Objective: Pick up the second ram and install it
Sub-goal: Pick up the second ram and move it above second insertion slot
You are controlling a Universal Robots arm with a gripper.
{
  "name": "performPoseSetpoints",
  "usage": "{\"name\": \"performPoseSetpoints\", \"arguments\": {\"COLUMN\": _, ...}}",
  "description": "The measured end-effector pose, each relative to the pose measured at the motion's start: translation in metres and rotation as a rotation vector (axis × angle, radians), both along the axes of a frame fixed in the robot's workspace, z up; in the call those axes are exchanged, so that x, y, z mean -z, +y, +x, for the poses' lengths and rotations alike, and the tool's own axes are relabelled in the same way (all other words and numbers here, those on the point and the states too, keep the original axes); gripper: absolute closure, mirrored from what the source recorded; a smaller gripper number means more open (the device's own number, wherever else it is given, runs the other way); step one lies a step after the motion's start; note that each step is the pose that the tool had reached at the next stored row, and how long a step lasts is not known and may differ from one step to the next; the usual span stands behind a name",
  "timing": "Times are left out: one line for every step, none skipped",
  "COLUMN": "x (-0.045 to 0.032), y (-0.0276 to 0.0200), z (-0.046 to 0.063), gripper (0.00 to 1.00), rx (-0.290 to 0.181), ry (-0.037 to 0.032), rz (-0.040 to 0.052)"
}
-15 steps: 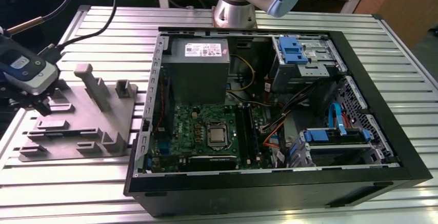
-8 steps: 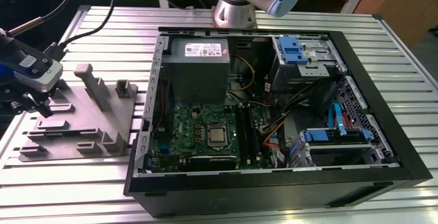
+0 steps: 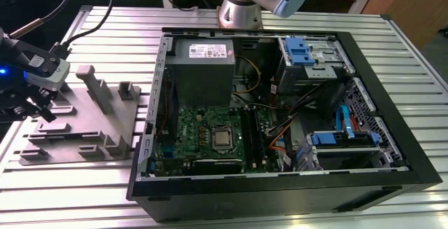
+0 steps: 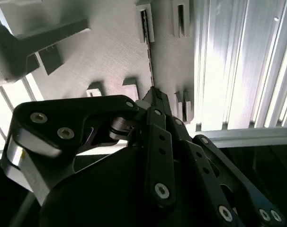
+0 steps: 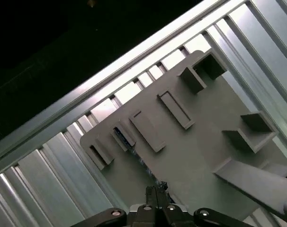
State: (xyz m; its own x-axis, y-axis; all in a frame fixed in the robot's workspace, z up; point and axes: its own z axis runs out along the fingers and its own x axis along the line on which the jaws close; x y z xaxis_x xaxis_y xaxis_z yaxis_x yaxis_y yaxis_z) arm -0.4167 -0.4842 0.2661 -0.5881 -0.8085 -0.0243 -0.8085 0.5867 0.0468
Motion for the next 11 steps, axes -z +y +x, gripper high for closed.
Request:
{"name": "performPoseSetpoints", "arguments": {"x": 0.0008, "y": 0.0, "z": 0.0, "gripper": 0.9, "rx": -0.018, "ry": 0.0, "rz": 0.0}}
{"name": "performPoseSetpoints", "arguments": {"x": 0.0017, "y": 0.0, "z": 0.0, "gripper": 0.9, "rx": -0.036, "ry": 0.0, "rz": 0.0}}
{"name": "performPoseSetpoints", "arguments": {"x": 0.0026, "y": 0.0, "z": 0.0, "gripper": 0.9, "rx": -0.056, "ry": 0.0, "rz": 0.0}}
{"name": "performPoseSetpoints", "arguments": {"x": 0.0035, "y": 0.0, "z": 0.0, "gripper": 0.9, "rx": -0.073, "ry": 0.0001, "rz": 0.0}}
{"name": "performPoseSetpoints", "arguments": {"x": 0.0043, "y": 0.0, "z": 0.0, "gripper": 0.9, "rx": -0.092, "ry": 0.0001, "rz": -0.0001}}
{"name": "performPoseSetpoints", "arguments": {"x": 0.0052, "y": 0.0, "z": 0.0, "gripper": 0.9, "rx": -0.109, "ry": 0.0001, "rz": -0.0001}}
{"name": "performPoseSetpoints", "arguments": {"x": 0.0061, "y": 0.0, "z": 0.0, "gripper": 0.9, "rx": -0.128, "ry": 0.0, "rz": 0.0}}
{"name": "performPoseSetpoints", "arguments": {"x": 0.0069, "y": 0.0, "z": 0.0, "gripper": 0.9, "rx": -0.145, "ry": 0.0001, "rz": -0.0001}}
{"name": "performPoseSetpoints", "arguments": {"x": 0.0078, "y": 0.0, "z": 0.0, "gripper": 0.9, "rx": -0.163, "ry": 0.0, "rz": 0.0}}
{"name": "performPoseSetpoints", "arguments": {"x": 0.0087, "y": 0.0, "z": 0.0, "gripper": 0.9, "rx": -0.183, "ry": -0.0001, "rz": 0.0}}
{"name": "performPoseSetpoints", "arguments": {"x": 0.0096, "y": 0.0, "z": 0.0, "gripper": 0.9, "rx": -0.201, "ry": 0.0, "rz": 0.0}}
